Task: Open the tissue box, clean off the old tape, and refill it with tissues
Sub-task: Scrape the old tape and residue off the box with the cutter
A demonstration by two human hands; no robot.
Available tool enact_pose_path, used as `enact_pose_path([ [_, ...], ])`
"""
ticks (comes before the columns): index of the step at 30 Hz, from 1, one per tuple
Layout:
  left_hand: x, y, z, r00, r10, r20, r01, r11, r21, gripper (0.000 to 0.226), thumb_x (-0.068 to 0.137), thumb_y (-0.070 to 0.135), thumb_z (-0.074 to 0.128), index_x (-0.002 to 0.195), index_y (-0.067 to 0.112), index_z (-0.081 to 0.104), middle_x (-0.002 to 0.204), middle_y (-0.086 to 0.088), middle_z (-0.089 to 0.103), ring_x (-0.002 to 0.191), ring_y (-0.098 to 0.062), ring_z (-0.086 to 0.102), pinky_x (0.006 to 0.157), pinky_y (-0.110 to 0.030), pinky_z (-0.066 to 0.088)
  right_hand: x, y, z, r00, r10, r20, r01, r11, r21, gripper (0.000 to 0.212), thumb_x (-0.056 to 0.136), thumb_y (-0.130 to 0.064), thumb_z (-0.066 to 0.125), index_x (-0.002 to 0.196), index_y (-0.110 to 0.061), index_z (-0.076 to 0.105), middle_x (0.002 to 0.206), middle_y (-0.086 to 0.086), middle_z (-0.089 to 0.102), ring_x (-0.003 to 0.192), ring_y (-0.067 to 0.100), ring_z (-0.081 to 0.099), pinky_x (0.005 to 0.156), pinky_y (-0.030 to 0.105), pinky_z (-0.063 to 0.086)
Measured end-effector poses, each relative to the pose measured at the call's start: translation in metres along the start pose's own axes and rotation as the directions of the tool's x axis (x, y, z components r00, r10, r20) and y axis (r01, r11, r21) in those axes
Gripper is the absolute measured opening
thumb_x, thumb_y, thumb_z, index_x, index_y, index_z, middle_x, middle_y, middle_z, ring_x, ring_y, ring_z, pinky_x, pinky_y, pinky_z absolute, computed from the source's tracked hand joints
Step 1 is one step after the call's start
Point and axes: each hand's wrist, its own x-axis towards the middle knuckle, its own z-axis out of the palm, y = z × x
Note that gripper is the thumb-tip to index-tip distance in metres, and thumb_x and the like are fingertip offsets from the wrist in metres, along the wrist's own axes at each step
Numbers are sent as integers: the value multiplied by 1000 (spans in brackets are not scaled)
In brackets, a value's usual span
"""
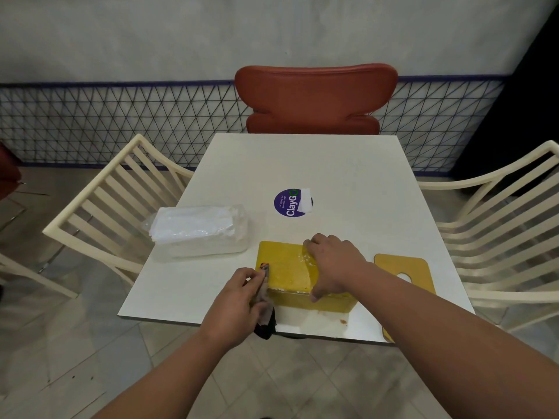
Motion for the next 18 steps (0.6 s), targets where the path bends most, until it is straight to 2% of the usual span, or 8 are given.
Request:
enact_pose_path([
  [4, 3, 7, 9, 998, 21, -58, -19, 999, 31, 54, 92, 24, 61, 143, 18, 43, 122, 4, 46, 106, -10, 49, 85, -10, 34, 0, 0, 0, 1000, 0, 3, 0, 1000, -4, 116, 60, -62, 82, 151, -20, 23, 146, 1, 34, 129, 25, 40, 100, 43, 43],
  [6, 5, 12, 14, 996, 62, -60, -59, 996, 64, 54, 90, 21, 63, 140, 16, 46, 117, 0, 50, 103, -14, 51, 83, -15, 41, 0, -1, 0, 1000, 3, 4, -3, 1000, -7, 115, 60, -61, 82, 150, -20, 23, 146, 1, 34, 129, 25, 40, 100, 43, 43],
  [9, 10, 21, 22, 985, 157, -70, -148, 981, 127, 55, 78, 13, 75, 130, 11, 57, 100, -3, 57, 84, -19, 59, 66, -24, 54, 1, -1, 0, 1000, 9, 7, -9, 1000, -11, 115, 59, -61, 82, 150, -20, 24, 146, 1, 34, 129, 24, 40, 100, 43, 43],
  [11, 13, 25, 27, 976, 198, -92, -182, 971, 157, 54, 72, 12, 80, 123, 10, 62, 93, -3, 59, 75, -20, 61, 55, -25, 55, 1, -2, 0, 1000, 10, 5, -10, 1000, -14, 115, 59, -61, 82, 150, -21, 24, 145, 0, 34, 128, 24, 40, 99, 42, 43],
  [14, 16, 23, 26, 964, 250, -94, -227, 952, 206, 47, 75, 17, 76, 120, 11, 64, 89, -3, 59, 72, -21, 60, 48, -28, 53, 1, -1, 0, 1000, 10, 0, -10, 1000, -16, 115, 58, -61, 82, 149, -21, 25, 144, 0, 35, 128, 24, 41, 98, 42, 44],
  [16, 13, 15, 19, 967, 240, -90, -211, 945, 250, 42, 79, 25, 62, 119, 12, 65, 86, -2, 59, 69, -19, 59, 45, -24, 50, 1, 0, -1, 1000, 7, 6, -7, 1000, -14, 115, 58, -61, 83, 149, -21, 25, 145, 0, 35, 128, 24, 41, 99, 43, 44],
  [18, 10, 7, 13, 975, 203, -87, -176, 953, 246, 42, 76, 23, 66, 116, 12, 67, 84, -2, 59, 67, -20, 59, 43, -23, 48, 1, 0, -1, 1000, 4, 7, -4, 1000, -12, 115, 59, -61, 83, 150, -21, 25, 145, 1, 35, 129, 25, 41, 99, 43, 43],
])
